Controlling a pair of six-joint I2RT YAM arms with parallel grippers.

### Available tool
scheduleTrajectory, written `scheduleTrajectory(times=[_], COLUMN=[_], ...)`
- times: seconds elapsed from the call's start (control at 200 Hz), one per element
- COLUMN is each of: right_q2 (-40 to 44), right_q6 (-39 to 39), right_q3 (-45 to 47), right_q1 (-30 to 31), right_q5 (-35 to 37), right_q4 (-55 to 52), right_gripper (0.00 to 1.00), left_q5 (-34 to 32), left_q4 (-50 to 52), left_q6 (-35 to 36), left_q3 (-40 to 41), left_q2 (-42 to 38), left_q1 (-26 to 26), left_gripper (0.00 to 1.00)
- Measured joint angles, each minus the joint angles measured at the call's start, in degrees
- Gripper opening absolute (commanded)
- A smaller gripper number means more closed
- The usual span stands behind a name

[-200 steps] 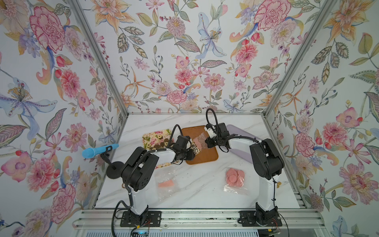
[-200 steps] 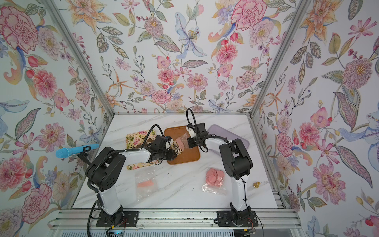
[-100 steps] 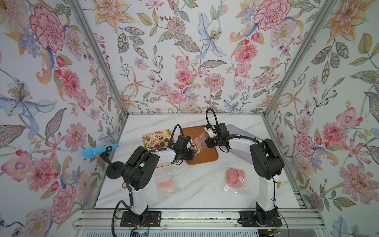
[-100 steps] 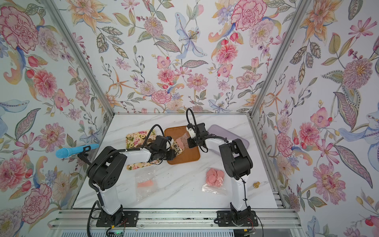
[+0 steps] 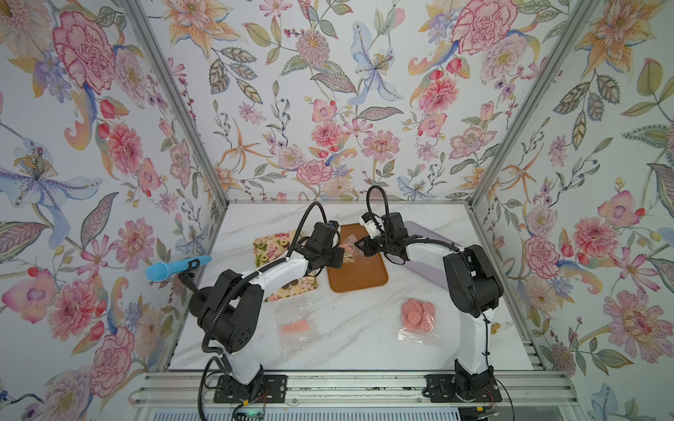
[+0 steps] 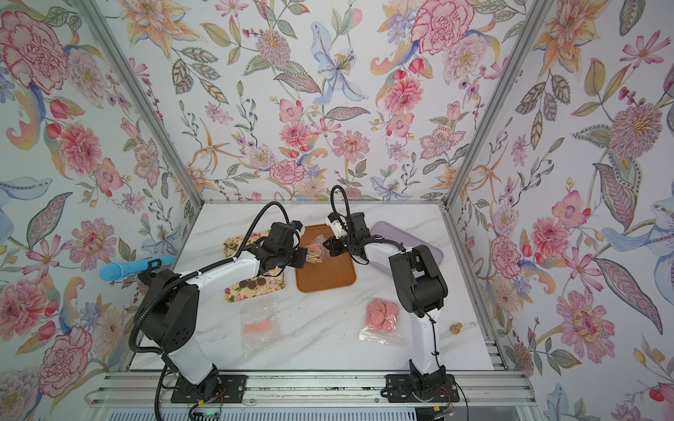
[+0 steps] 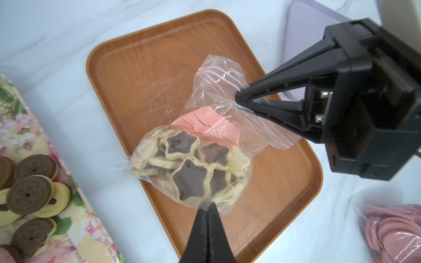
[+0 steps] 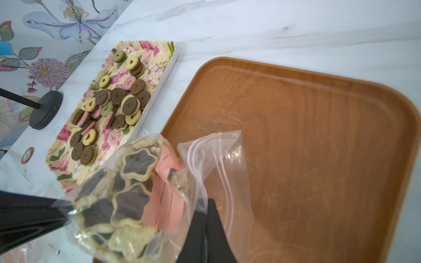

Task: Pour cookies out of the ziploc bag
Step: 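Pour the cookies out of the ziploc bag onto the tray.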

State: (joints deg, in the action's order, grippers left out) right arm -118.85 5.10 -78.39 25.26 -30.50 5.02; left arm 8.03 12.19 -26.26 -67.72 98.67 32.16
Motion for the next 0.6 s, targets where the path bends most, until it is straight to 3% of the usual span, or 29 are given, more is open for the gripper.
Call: scheduleTrajectory(times=[0.245,0.601], right_q2=[-5.7,-6.3], right_q6=[3.0,4.4], right_q3=[-3.4,-3.7], right_q1=[-0.3,-0.4], right_q5=[-3.8,-5.3], right_q4=[1.3,2.2], right_gripper=[0.00,0.05], left_q5=[-3.6,-11.3], left_q4=[2.8,9.6], left_q6=[0.6,1.6], left_q3=[-0.9,-6.7], left_q2=[-1.7,-1.7], left_q1=[0.5,4.9], left_gripper=[0.00,0.00])
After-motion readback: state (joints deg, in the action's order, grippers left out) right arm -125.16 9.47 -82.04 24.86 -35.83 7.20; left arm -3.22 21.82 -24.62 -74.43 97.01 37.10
